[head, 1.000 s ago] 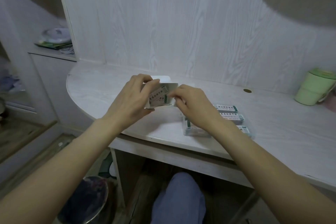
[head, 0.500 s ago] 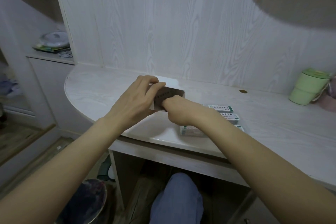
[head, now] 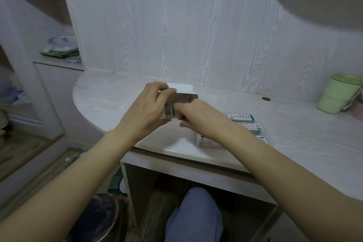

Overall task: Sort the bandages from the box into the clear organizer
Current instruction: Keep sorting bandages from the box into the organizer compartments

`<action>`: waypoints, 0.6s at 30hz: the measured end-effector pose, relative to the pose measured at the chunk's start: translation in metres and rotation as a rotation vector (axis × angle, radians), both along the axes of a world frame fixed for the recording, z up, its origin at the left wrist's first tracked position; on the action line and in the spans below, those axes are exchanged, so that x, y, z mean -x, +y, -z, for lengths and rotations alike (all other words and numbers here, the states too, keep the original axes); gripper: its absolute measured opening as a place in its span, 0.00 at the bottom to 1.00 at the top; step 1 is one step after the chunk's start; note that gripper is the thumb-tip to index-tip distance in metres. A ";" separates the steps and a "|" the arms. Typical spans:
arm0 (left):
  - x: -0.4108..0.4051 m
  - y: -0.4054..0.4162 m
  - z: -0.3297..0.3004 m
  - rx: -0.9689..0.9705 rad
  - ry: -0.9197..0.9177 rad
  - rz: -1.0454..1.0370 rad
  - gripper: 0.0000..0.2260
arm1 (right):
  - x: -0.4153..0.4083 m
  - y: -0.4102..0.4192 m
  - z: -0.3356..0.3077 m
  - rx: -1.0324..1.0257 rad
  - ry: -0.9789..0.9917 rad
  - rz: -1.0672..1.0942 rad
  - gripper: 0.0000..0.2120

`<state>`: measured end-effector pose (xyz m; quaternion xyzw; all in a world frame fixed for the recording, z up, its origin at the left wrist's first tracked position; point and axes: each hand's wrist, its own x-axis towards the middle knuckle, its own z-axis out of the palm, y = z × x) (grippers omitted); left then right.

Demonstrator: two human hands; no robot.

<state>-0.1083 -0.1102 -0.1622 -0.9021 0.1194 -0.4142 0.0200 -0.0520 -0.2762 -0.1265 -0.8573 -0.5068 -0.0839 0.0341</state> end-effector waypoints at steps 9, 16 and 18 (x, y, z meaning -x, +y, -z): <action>0.002 0.003 0.000 0.124 0.169 -0.047 0.35 | -0.010 -0.010 0.011 -0.699 0.425 0.114 0.02; -0.015 0.016 -0.013 0.185 0.533 -0.202 0.36 | -0.011 -0.016 0.005 -0.994 1.005 0.245 0.02; -0.022 0.018 -0.017 0.171 0.611 -0.255 0.35 | -0.011 -0.018 0.004 -1.004 1.030 0.264 0.03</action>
